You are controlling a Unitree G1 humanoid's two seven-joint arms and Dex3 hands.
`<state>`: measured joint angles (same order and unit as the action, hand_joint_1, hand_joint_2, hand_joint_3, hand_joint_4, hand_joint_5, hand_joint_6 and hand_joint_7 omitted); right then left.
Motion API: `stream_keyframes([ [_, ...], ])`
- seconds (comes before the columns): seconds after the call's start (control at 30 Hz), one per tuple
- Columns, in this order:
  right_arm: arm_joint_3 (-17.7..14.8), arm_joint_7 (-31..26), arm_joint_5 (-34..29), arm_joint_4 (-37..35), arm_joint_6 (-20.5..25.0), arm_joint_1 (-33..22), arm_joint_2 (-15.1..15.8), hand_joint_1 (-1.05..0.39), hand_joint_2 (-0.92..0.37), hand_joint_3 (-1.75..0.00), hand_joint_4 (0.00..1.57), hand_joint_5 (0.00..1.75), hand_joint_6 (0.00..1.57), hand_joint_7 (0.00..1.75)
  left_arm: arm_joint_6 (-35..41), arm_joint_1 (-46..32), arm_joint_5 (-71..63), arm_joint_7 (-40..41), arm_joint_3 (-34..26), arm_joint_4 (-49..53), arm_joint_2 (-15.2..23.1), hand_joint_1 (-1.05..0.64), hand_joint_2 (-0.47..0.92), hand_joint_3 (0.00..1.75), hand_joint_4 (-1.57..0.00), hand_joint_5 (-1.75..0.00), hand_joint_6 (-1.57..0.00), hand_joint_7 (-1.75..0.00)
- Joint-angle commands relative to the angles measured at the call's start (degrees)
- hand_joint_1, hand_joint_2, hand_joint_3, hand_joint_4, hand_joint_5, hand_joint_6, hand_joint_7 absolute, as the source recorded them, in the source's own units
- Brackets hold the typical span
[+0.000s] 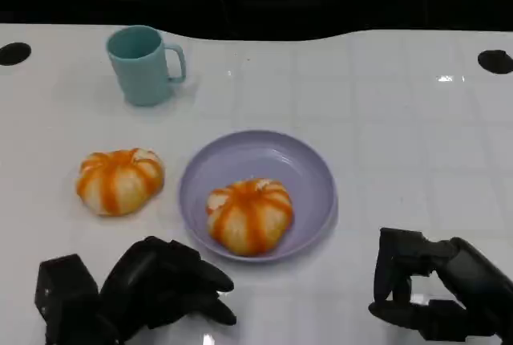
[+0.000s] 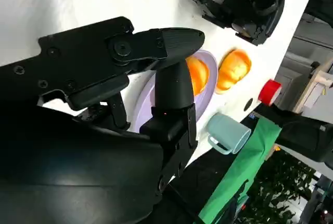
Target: Grasp the bread from the table and place it into the plate.
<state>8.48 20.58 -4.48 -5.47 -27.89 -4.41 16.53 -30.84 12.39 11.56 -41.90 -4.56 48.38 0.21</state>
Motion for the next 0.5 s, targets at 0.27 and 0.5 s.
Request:
stream_keyframes([
  [0.27,-1.1,-3.6,-0.3,-9.3,-9.5,2.3,-2.2,-0.44,-0.92,-0.32,0.78,1.75,0.59,1.75,-0.7,1.1,0.9,-0.8,-0.6,1.7,1.2,-1.05,0.8,0.0,-1.55,-0.22,-1.54,0.0],
  [0.5,-1.0,-4.8,-0.9,-11.3,-10.5,3.0,-2.8,-0.46,-0.92,-0.32,0.79,1.75,0.61,1.75,-1.5,1.7,0.5,-0.5,-0.7,2.7,1.4,-1.05,0.81,0.0,-1.55,-0.21,-1.54,0.0],
])
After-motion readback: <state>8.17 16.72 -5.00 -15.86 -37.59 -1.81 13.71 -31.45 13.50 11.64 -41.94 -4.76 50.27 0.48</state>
